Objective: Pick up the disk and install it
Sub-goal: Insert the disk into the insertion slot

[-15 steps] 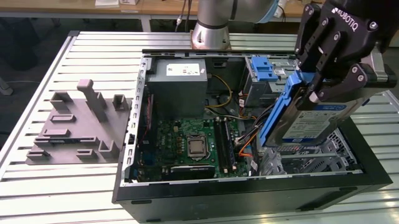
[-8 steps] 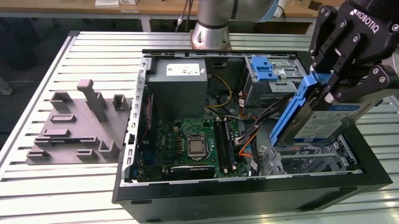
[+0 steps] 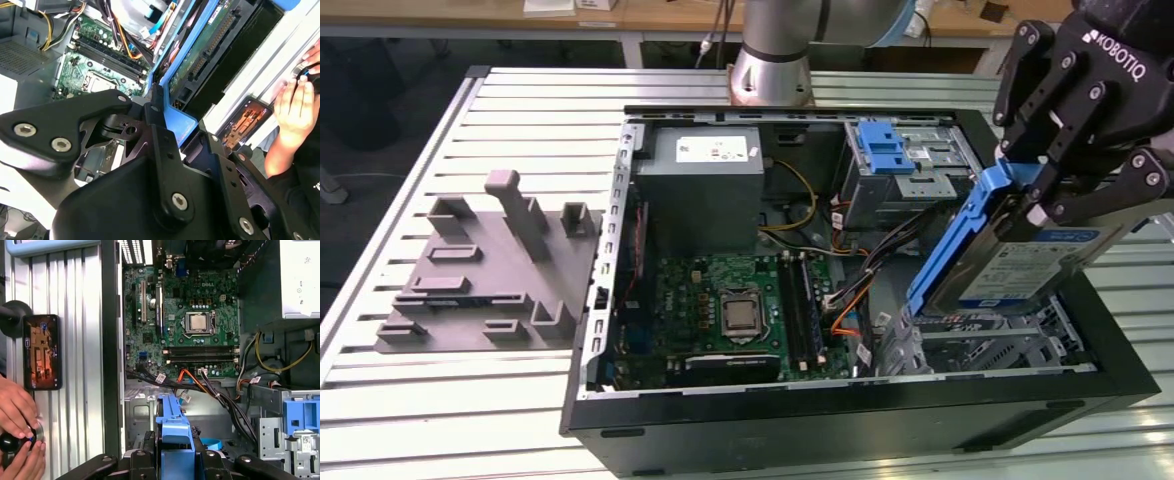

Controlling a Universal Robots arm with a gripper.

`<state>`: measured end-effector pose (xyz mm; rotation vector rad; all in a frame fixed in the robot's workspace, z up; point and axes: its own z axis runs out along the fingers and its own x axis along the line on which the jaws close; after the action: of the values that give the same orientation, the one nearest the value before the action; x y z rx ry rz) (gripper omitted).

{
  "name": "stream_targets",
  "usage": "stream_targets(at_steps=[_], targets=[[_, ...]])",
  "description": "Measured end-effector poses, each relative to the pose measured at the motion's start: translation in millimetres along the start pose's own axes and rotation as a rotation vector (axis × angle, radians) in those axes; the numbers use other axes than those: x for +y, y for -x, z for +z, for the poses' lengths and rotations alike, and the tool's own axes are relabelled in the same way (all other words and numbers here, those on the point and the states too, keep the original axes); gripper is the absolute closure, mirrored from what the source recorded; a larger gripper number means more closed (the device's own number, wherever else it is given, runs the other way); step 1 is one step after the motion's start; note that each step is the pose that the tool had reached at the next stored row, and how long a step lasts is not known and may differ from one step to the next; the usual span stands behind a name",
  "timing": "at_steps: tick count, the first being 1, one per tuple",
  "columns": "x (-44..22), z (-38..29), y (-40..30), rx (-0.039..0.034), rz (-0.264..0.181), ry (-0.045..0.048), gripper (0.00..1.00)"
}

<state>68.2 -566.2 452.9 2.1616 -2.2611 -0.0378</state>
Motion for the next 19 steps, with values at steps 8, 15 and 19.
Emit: stream_targets(at_steps=[8, 15, 19], targets=[[-4.1, 6.2, 0.0, 0.0000, -0.001, 0.0000, 0.64], [-8.0, 10.9, 0.1, 0.0000, -0.001, 0.0000, 0.64], [-8.9, 13.7, 0.1, 0.0002, -0.002, 0.0000, 0.64]])
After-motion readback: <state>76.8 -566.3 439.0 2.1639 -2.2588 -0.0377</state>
